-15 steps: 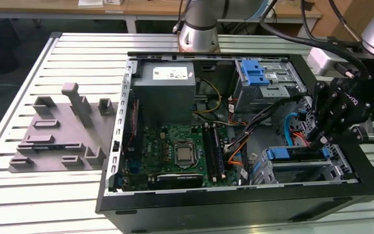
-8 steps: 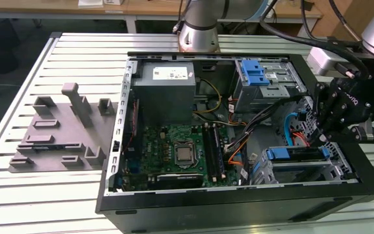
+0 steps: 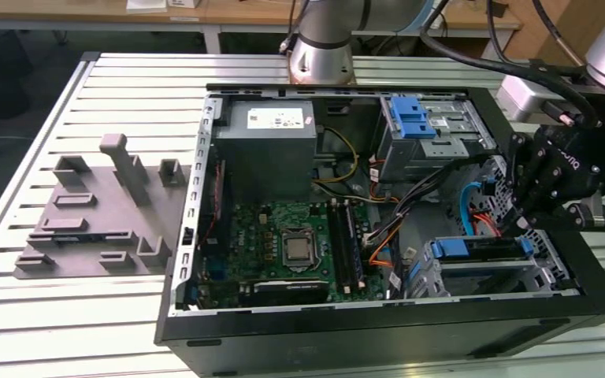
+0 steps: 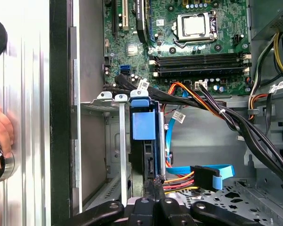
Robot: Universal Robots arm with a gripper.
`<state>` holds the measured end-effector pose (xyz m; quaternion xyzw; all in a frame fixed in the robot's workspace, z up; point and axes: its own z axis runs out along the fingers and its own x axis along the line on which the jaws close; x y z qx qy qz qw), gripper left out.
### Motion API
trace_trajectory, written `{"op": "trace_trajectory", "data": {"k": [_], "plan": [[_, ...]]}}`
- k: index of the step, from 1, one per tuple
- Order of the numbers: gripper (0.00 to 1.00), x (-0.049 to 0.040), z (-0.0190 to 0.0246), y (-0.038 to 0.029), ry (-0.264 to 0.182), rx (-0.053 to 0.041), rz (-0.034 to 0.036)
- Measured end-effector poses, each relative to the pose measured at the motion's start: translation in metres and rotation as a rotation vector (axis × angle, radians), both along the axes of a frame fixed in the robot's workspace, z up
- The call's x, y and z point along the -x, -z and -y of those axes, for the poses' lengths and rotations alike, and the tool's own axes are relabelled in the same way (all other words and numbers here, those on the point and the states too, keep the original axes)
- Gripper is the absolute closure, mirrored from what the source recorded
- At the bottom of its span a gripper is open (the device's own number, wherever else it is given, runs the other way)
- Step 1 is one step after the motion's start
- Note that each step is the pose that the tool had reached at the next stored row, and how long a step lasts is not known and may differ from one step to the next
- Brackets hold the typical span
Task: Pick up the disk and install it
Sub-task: 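Insert the second disk wire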
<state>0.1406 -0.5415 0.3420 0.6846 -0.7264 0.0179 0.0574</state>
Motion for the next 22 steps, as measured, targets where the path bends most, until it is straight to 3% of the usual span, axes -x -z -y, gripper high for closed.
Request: {"op": "trace_trajectory", "data": {"k": [5, 12, 19, 22], "plan": [[0.89, 0.001, 0.0, 0.0, 0.0, 0.0, 0.0025], [0.89, 0.0111, 0.0001, -0.0005, 0.0, 0.0002, 0.0144], [0.89, 0.0151, -0.0007, -0.0111, 0.0, 0.0, 0.021], [0.89, 0.0233, -0.0007, -0.012, 0.0, -0.0002, 0.0304]]}}
